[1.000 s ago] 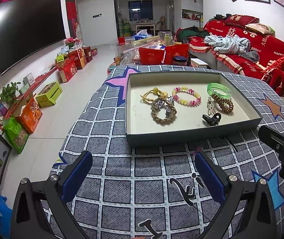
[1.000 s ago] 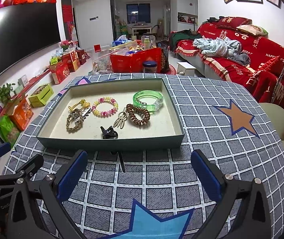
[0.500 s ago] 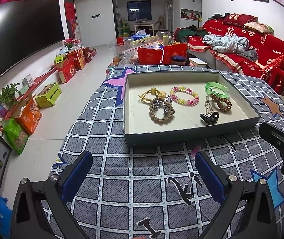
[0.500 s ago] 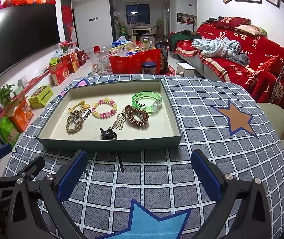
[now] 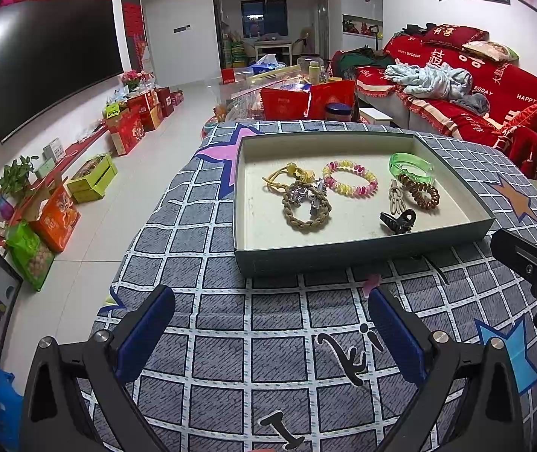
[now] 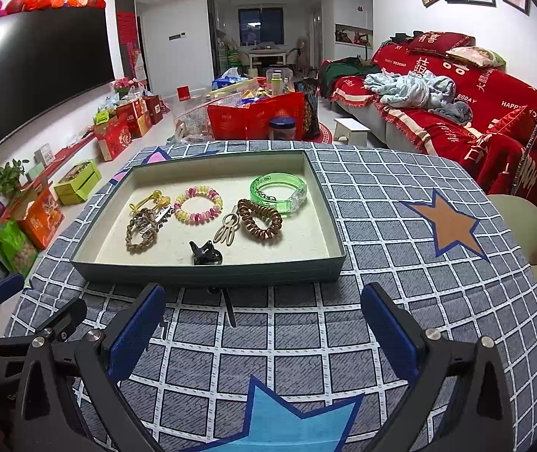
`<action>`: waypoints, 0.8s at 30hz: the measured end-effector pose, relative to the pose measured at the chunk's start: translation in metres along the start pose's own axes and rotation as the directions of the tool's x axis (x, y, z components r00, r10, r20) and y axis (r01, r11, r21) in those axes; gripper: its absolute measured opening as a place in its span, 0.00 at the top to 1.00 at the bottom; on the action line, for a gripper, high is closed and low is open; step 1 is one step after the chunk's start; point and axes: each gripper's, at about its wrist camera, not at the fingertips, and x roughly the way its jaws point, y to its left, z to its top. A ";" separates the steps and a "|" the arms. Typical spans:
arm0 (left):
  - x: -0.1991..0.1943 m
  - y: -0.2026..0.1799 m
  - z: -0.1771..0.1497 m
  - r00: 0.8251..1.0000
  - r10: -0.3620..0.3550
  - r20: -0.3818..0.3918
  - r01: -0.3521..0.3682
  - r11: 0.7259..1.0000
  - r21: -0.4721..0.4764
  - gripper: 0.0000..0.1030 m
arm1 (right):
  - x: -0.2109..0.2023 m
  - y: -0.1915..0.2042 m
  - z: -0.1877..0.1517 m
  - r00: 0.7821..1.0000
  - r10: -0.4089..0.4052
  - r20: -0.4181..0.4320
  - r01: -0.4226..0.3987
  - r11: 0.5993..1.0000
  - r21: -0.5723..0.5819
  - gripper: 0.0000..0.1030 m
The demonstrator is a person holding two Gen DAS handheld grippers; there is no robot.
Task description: Organize jewelry
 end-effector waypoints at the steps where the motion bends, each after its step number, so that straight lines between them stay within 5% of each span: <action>1: 0.000 0.000 0.000 1.000 0.000 0.000 0.000 1.000 0.000 0.00 | -0.001 -0.001 0.000 1.000 0.000 -0.001 0.000 1.000 0.001 0.00; 24: 0.000 0.001 0.000 1.000 0.003 -0.001 -0.003 1.000 0.000 0.00 | 0.000 -0.001 0.000 1.000 0.001 0.001 -0.001 1.000 0.000 0.00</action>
